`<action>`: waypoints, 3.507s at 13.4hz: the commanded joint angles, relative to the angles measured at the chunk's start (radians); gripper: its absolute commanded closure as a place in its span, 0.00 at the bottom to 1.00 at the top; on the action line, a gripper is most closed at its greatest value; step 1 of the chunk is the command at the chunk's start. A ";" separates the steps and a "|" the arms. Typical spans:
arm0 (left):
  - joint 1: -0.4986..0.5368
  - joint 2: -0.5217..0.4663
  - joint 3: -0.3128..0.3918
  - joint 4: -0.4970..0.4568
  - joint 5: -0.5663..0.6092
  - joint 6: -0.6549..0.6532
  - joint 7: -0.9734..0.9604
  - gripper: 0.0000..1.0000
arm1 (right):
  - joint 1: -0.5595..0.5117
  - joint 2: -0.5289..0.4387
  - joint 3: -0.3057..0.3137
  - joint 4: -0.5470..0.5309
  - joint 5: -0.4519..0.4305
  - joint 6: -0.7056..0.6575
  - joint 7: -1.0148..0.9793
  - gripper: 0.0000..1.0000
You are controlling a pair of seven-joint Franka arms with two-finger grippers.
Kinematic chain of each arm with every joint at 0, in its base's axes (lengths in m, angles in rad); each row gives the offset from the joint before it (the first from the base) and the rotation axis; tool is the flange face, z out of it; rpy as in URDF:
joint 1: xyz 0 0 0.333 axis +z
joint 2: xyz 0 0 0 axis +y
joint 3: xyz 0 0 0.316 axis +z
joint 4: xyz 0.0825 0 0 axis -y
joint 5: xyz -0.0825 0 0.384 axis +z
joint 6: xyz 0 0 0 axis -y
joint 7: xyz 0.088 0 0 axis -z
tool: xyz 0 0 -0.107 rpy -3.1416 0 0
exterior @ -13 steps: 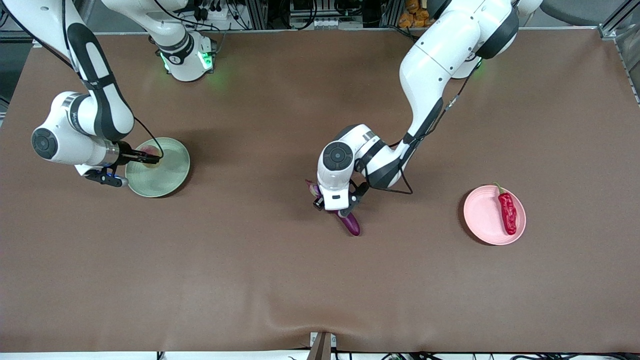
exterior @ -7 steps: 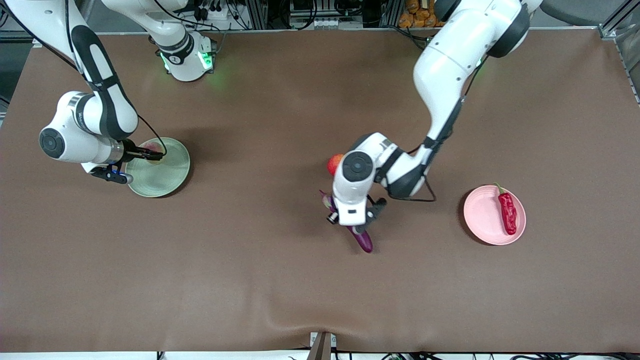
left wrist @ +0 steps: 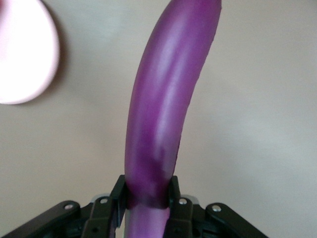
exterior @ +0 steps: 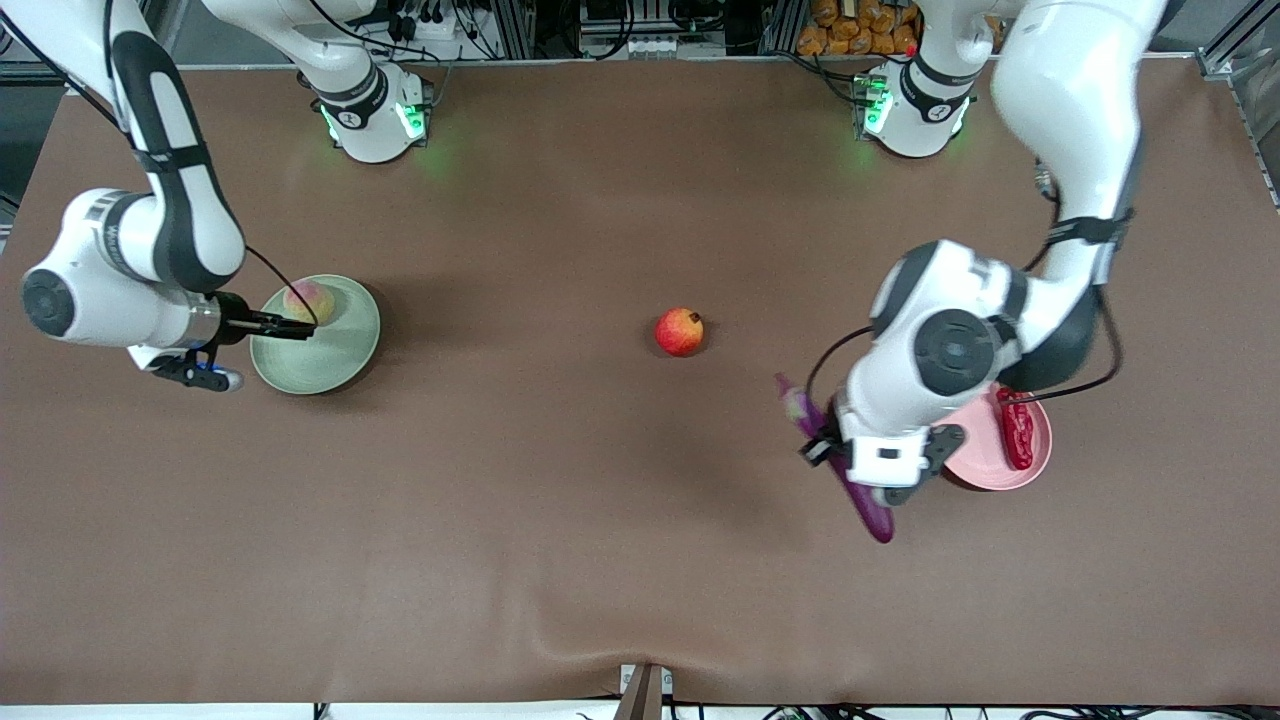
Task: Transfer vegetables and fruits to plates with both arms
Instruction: 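Carry the eggplant to the pink plate while the right gripper reaches the apple, then grasp the apple with the right gripper while the left gripper lowers the eggplant, then carry the apple to the green plate while the left gripper releases and withdraws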
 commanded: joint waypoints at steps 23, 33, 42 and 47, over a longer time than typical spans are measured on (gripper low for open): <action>0.380 0.006 -0.019 -0.354 0.041 0.060 0.451 1.00 | 0.617 0.486 0.277 0.462 0.358 0.551 1.507 0.00; 0.381 0.026 -0.020 -0.349 0.078 0.094 0.453 0.23 | 0.667 0.529 0.279 0.460 0.323 0.540 1.569 0.00; 0.398 -0.072 -0.031 -0.340 0.065 0.048 0.455 0.00 | 0.534 0.505 0.266 0.624 0.145 0.208 1.564 1.00; 0.400 -0.260 -0.080 -0.337 0.061 0.003 0.503 0.00 | 0.245 0.364 0.267 0.611 0.060 -0.208 1.113 1.00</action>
